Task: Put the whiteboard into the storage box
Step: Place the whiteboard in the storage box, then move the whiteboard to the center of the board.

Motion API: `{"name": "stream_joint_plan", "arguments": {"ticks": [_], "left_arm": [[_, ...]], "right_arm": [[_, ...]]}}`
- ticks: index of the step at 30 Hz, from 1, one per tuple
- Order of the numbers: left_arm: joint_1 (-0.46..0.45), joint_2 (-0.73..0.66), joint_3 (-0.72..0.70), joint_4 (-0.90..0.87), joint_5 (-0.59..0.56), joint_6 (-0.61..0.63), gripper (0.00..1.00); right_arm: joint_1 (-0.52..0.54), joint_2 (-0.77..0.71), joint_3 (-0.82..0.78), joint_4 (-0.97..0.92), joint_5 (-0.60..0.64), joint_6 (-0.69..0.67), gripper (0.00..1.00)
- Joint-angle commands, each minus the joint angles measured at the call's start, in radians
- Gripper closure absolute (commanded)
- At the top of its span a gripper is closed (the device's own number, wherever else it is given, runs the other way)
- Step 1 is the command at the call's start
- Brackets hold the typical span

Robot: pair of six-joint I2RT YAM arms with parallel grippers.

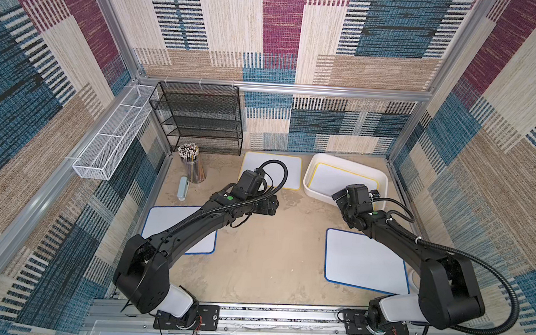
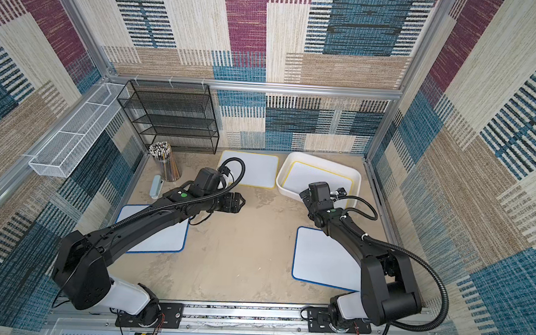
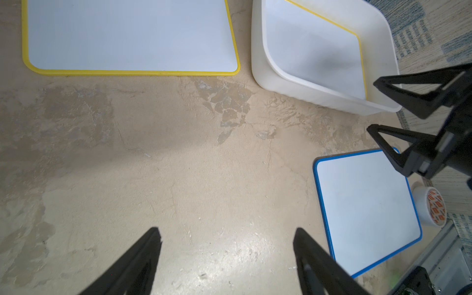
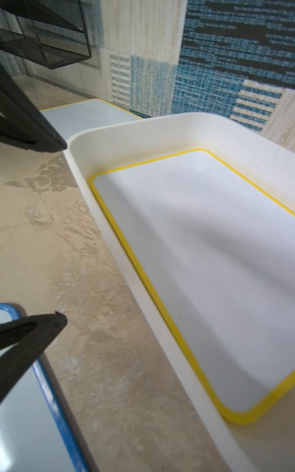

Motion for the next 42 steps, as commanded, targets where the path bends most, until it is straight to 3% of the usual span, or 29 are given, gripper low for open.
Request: {"name": "stream_joint_plan", "arguments": {"ticks": [1, 12, 34, 42], "left_arm": [[0.001, 0.013, 0.018, -0.037, 0.005, -0.007, 0.16], [0.01, 0.057, 0.084, -0.137, -0.03, 0.017, 0.16], [0.239, 0.028, 0.076, -0.141, 0.086, -0.048, 0.16], [0.319, -0.016, 0.063, -0.131, 0.087, -0.055, 0.16]], "right_arm": [[0.03, -0.06, -0.044, 0.008, 0.032, -0.091, 0.0], [0.098, -0.18, -0.182, 0.007, -0.069, -0.191, 0.0], [0.273, 0.038, -0.223, 0.102, -0.084, -0.136, 0.0], [0.421, 0.202, -0.126, 0.158, -0.074, -0.024, 0.0]]}}
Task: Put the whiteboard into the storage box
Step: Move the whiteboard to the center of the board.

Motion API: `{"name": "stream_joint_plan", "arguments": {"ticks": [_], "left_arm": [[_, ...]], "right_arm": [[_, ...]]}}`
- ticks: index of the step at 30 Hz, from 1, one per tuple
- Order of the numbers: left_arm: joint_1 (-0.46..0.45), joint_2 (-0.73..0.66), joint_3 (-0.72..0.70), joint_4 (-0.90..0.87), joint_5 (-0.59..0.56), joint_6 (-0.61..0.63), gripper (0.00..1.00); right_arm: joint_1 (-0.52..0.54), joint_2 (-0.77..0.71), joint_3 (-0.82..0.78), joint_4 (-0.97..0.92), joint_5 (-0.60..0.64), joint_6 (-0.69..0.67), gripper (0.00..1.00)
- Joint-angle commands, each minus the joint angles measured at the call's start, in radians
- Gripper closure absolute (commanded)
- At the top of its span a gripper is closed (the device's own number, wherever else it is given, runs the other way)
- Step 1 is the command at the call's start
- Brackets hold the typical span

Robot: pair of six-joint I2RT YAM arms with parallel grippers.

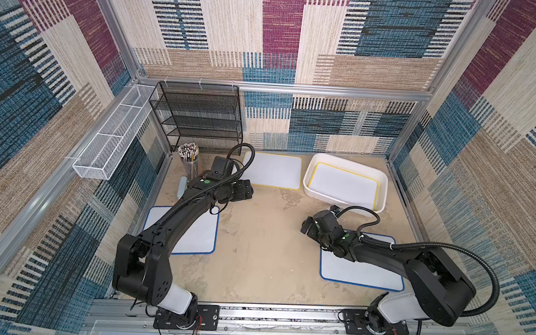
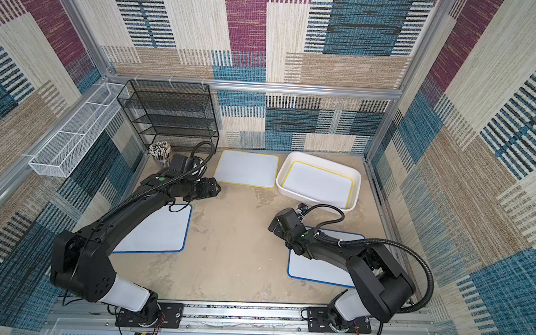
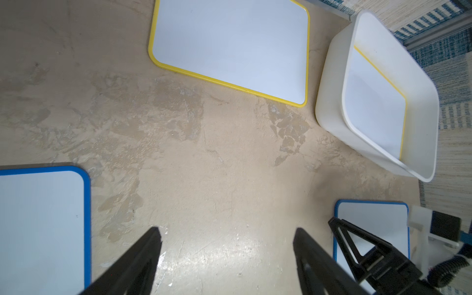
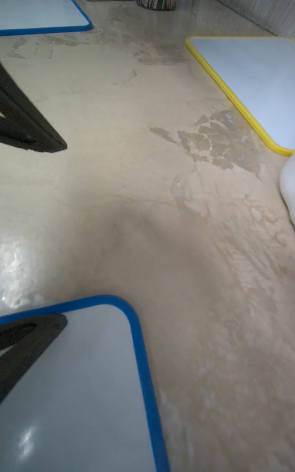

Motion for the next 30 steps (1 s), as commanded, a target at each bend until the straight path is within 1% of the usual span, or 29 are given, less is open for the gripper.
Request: {"name": "stream_joint_plan", "arguments": {"ticks": [1, 5, 11, 13, 15, 17, 19, 22, 25, 27, 30], "left_arm": [[0.031, -0.027, -0.009, 0.009, 0.002, -0.016, 0.16], [0.087, -0.058, -0.021, 0.007, -0.018, -0.023, 0.16], [0.18, -0.093, -0.03, -0.005, -0.049, -0.031, 0.16], [0.201, -0.104, -0.034, -0.006, -0.059, -0.032, 0.16], [0.213, -0.111, -0.04, -0.003, -0.069, -0.032, 0.16], [0.217, -0.111, -0.041, -0.002, -0.07, -0.032, 0.16], [0.216, -0.108, -0.044, 0.0, -0.059, -0.037, 0.16], [0.216, -0.095, -0.043, 0.006, -0.033, -0.044, 0.17], [0.206, -0.084, -0.062, 0.033, 0.006, -0.057, 0.17], [0.175, -0.068, -0.063, 0.039, 0.015, -0.056, 0.17], [0.11, -0.044, -0.06, 0.041, -0.003, -0.035, 0.17]], "right_arm": [[0.055, 0.094, 0.049, -0.005, -0.074, 0.097, 0.0], [0.134, 0.254, 0.224, -0.014, -0.076, 0.113, 0.0], [0.241, 0.528, 0.61, -0.077, -0.105, 0.095, 0.0], [0.257, 0.583, 0.704, -0.082, -0.131, 0.087, 0.0], [0.263, 0.599, 0.755, -0.085, -0.136, 0.075, 0.0], [0.262, 0.572, 0.755, -0.081, -0.112, 0.054, 0.0], [0.261, 0.517, 0.716, -0.079, -0.073, 0.034, 0.0], [0.252, 0.408, 0.602, -0.068, -0.02, 0.035, 0.0], [0.237, 0.294, 0.466, -0.05, 0.011, 0.064, 0.0], [0.232, 0.221, 0.38, -0.044, 0.035, 0.095, 0.0], [0.232, 0.125, 0.272, -0.051, 0.061, 0.148, 0.0]]}}
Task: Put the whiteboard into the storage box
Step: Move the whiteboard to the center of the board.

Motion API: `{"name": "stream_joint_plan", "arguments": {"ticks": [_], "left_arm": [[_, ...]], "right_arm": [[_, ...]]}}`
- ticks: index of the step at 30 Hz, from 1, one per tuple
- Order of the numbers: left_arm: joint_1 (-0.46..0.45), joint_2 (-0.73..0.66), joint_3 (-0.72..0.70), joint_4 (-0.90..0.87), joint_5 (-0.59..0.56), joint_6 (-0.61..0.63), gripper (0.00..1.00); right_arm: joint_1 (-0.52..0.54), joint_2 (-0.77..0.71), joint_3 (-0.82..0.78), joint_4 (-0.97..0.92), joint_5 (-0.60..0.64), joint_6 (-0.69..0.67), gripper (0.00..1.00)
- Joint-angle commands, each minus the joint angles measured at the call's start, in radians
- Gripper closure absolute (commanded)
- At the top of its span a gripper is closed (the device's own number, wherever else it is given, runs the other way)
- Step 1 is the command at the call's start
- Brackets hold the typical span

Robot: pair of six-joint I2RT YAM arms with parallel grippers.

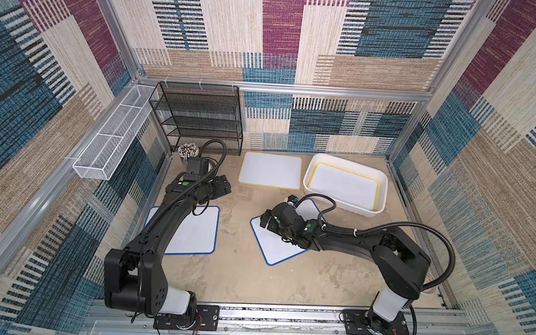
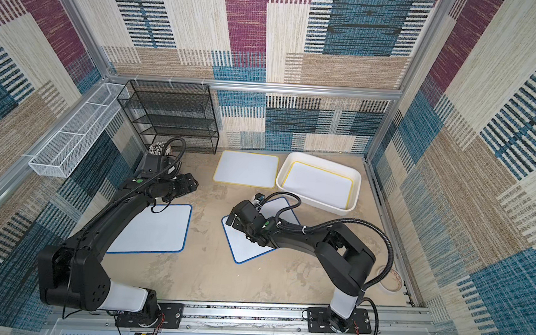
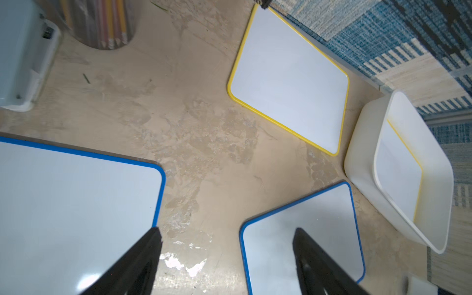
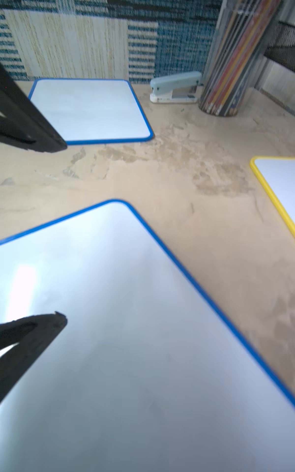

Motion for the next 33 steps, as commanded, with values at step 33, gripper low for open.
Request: {"name": "stream_joint_plan", "arguments": {"ticks": [33], "left_arm": [[-0.34, 0.353, -0.052, 0.289, 0.083, 0.17, 0.14]], "right_arm": [[0.009, -0.565, -0.587, -0.113, 0.126, 0.396, 0.0]]}}
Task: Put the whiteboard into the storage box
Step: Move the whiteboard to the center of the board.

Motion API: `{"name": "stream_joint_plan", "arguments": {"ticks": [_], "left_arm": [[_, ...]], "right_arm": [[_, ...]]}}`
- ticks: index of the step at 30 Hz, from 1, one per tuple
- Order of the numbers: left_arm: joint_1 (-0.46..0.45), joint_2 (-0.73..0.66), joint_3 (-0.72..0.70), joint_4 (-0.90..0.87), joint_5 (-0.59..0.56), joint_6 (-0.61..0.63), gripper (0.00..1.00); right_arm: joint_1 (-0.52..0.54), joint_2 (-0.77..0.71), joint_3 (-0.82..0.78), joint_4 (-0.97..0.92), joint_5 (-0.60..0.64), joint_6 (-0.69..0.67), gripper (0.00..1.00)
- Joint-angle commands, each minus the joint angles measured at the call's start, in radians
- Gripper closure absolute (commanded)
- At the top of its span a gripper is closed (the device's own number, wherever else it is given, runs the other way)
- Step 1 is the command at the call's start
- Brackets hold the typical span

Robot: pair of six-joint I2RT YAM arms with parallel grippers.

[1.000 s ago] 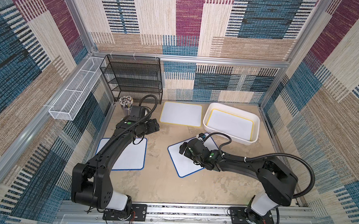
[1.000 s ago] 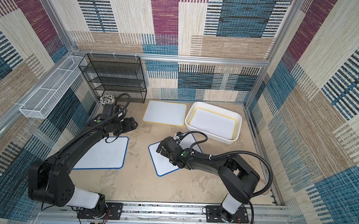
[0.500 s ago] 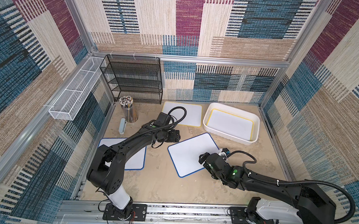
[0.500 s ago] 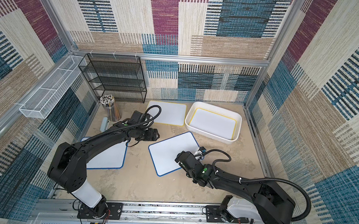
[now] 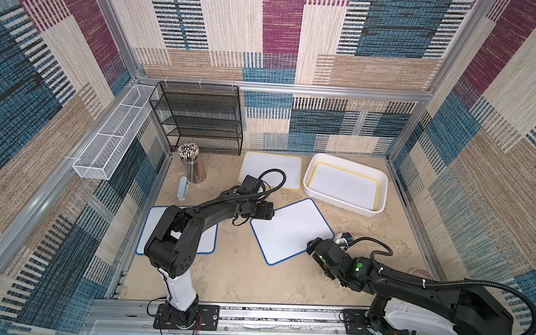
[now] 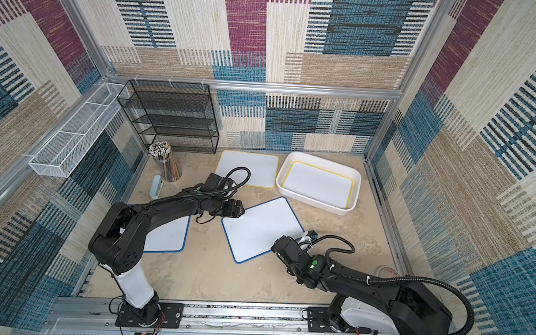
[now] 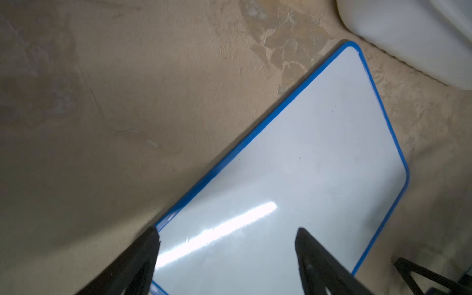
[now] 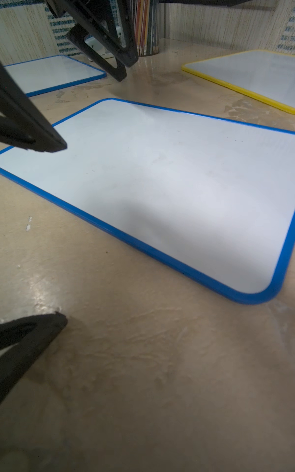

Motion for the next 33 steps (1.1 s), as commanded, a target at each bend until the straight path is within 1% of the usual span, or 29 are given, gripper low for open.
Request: {"name": "stream_joint_plan", "arguments": {"ticks": [1, 6, 11, 14, 16, 22, 24, 29, 33], "left_arm": [[0.0, 0.014, -0.006, 0.048, 0.009, 0.031, 0.14], [0.0, 0.048, 0.0, 0.036, -0.008, 0.045, 0.14], [0.0, 0.082, 0.025, -0.001, 0.012, 0.048, 0.14], [-0.007, 0.101, 0.059, -0.053, 0.03, 0.068, 0.14], [-0.018, 0.122, 0.098, -0.12, 0.045, 0.097, 0.14], [-0.085, 0.184, 0.194, -0.309, 0.047, 0.16, 0.14], [-0.1, 0.196, 0.21, -0.346, 0.063, 0.178, 0.14], [-0.103, 0.207, 0.247, -0.427, 0.11, 0.221, 0.15], [-0.104, 0.19, 0.253, -0.458, 0.163, 0.237, 0.16]], "right_arm": [[0.001, 0.026, -0.004, 0.035, -0.001, 0.013, 0.0], [0.002, 0.069, -0.005, 0.067, -0.02, 0.008, 0.0], [0.002, 0.088, -0.001, 0.078, -0.021, 0.003, 0.0], [0.002, 0.119, 0.029, 0.066, -0.014, -0.004, 0.0], [0.003, 0.149, 0.059, 0.058, -0.01, -0.009, 0.0], [-0.002, 0.248, 0.118, 0.078, -0.025, -0.029, 0.0], [-0.003, 0.274, 0.129, 0.086, -0.032, -0.032, 0.0], [-0.006, 0.312, 0.129, 0.11, -0.055, -0.042, 0.0], [-0.007, 0.305, 0.121, 0.105, -0.055, -0.06, 0.0]]}}
